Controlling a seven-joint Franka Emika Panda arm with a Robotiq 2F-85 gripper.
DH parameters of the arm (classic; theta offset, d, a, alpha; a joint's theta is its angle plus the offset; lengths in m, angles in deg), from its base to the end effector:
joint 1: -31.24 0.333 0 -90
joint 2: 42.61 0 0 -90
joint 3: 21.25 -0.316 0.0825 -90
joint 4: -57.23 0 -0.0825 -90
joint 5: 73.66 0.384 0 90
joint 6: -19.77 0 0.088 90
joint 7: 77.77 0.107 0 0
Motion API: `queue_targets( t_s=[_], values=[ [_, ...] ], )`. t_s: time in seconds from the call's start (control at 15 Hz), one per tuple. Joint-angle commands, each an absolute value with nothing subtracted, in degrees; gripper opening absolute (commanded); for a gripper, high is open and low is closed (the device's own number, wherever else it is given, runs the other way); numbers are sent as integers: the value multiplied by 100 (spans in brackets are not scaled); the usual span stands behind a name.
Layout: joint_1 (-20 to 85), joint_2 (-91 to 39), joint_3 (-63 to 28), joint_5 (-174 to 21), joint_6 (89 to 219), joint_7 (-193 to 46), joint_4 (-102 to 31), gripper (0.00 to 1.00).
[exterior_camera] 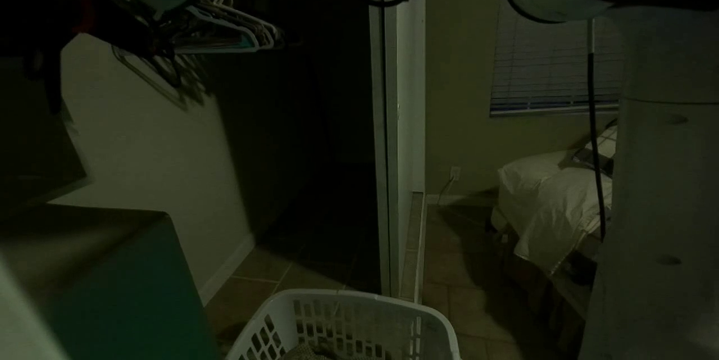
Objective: Move the black object to the lower shelf
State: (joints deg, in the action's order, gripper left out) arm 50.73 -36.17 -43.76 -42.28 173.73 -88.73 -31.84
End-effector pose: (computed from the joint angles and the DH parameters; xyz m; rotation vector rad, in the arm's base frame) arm 0.4992 0.4037 0.7017 -2.1135 -0.5793 -1.0041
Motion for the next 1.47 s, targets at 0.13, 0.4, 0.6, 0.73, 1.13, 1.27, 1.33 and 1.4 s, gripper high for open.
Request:
queue_targets(
  t_s=[0.13,0.4,0.6,0.73,1.13,1.27,1.33,1.4],
  values=[
    [5006,-3636,-4519,-3225,17064,-9810,-2983,0],
    [4994,-3726,-4490,-3067,16882,-9967,-3041,0],
    [4964,-3815,-4475,-2972,16677,-10077,-3100,0],
    [4933,-3923,-4455,-2949,16463,-10078,-3174,0],
    [4973,-4188,-4523,-2980,15909,-10017,-3313,0],
    [4980,-4236,-4518,-3153,15945,-9955,-3351,0],
    [4982,-4239,-4513,-3254,15992,-9969,-3363,4],
    [4980,-4243,-4510,-3283,15973,-9958,-3370,27]
  ],
)
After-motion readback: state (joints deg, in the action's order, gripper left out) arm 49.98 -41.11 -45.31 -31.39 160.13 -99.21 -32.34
